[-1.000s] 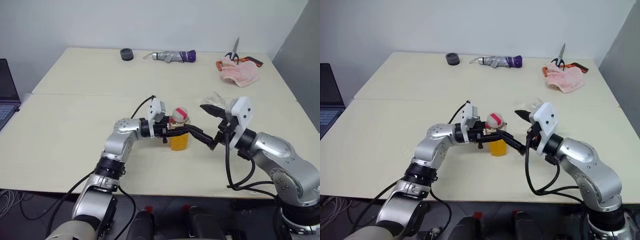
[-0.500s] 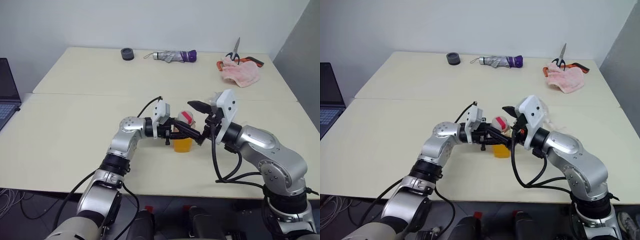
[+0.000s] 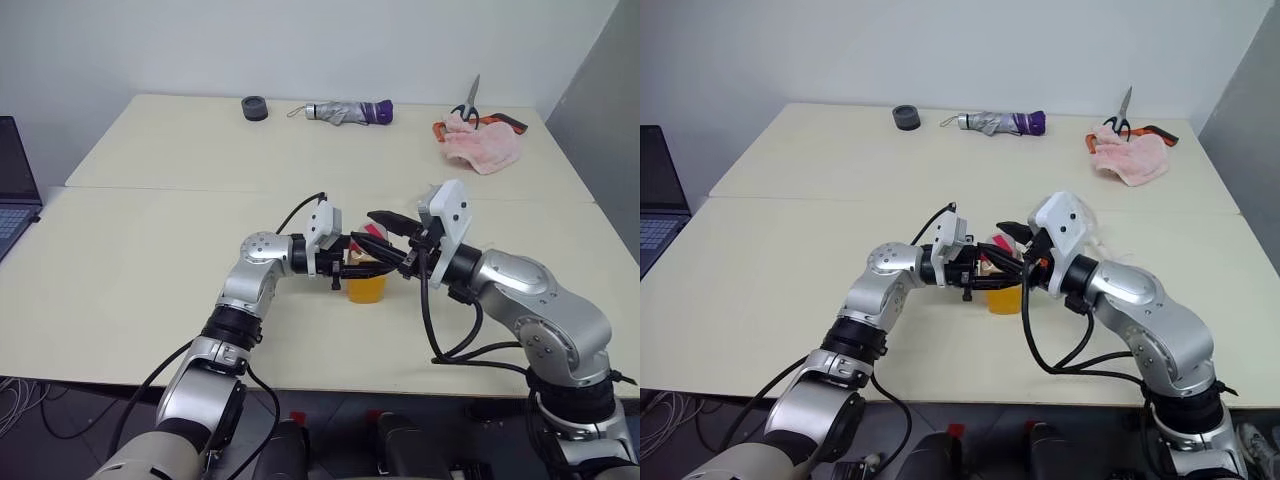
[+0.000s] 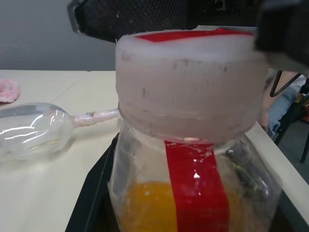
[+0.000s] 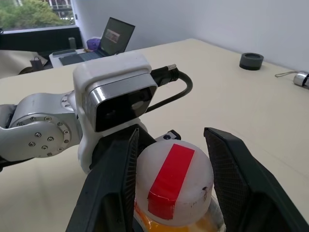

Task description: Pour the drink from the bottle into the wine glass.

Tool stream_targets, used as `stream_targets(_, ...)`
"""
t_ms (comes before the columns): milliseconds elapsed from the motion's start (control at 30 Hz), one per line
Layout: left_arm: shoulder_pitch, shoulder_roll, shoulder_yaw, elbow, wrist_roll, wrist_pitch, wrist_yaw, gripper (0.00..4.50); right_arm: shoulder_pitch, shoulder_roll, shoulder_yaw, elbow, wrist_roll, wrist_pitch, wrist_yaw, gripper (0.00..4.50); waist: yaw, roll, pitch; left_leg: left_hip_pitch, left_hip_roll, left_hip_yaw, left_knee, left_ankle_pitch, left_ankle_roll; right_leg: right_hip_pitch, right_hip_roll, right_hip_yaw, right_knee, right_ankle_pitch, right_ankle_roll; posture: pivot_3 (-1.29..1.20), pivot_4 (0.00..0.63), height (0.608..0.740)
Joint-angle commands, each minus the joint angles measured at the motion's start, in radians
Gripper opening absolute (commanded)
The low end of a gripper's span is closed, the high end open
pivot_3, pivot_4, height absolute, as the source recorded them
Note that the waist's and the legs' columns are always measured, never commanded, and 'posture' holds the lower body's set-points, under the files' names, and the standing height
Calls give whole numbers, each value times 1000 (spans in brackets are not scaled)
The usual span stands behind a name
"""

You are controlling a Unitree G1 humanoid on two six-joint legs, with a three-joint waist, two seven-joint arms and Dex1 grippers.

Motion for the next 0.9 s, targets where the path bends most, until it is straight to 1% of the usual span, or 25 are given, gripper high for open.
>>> stream_targets(33, -43, -8, 14, -35, -13, -1, 16, 1815, -27, -46, 72, 20, -19, -54, 130, 1817, 0, 0, 0, 0, 0, 0, 0, 0, 0, 0, 0, 0, 0, 0, 0, 0, 150, 740)
stream_targets(167, -42, -3, 19, -45, -13, 1, 25, 1815, -58, -90, 81, 71, -36, -91, 206, 1817, 0, 0, 0, 0, 0, 0, 0, 0, 0, 0, 0, 0, 0, 0, 0, 0, 150, 740)
stream_targets(333, -30, 2, 21, -67, -13, 6, 24, 1815, -55, -104, 88, 119, -56, -149, 261, 1817, 0, 0, 0, 0, 0, 0, 0, 0, 0, 0, 0, 0, 0, 0, 0, 0, 150, 740)
stream_targets(400, -24, 5, 19, -79, -11, 7, 18, 1814, -75, -120, 88, 169, -66, -185, 315, 1817, 0, 0, 0, 0, 0, 0, 0, 0, 0, 0, 0, 0, 0, 0, 0, 0, 150, 740)
stream_targets(600, -19, 14, 7, -101, -6, 6, 0, 1814, -185, -208, 110, 328, -71, -291, 586, 1817, 0, 0, 0, 0, 0, 0, 0, 0, 0, 0, 0, 0, 0, 0, 0, 0, 150, 740)
stream_targets(700, -17, 12, 8, -104, -4, 6, 5, 1814, -221, -218, 108, 360, -50, -287, 647, 1817, 0, 0, 0, 0, 1, 0, 0, 0, 0, 0, 0, -1, 0, 0, 0, 0, 150, 740)
stream_targets(767, -15, 9, 9, -104, -3, 4, 16, 1814, -224, -215, 87, 350, -24, -253, 644, 1817, 0, 0, 0, 0, 1, 0, 0, 0, 0, 0, 0, -1, 0, 0, 0, 0, 150, 740)
stream_targets(833, -10, 7, 11, -109, -4, 6, 31, 1814, -204, -198, 44, 325, -20, -240, 578, 2573, 0, 0, 0, 0, 1, 0, 0, 0, 0, 0, 0, 0, 0, 0, 0, 0, 150, 740)
stream_targets(900, -7, 6, 13, -109, -4, 7, 41, 1814, -168, -198, -2, 273, -2, -219, 529, 3177, 1, 0, 0, 0, 1, 0, 0, 0, 0, 0, 0, -1, 0, 0, 0, 0, 150, 740)
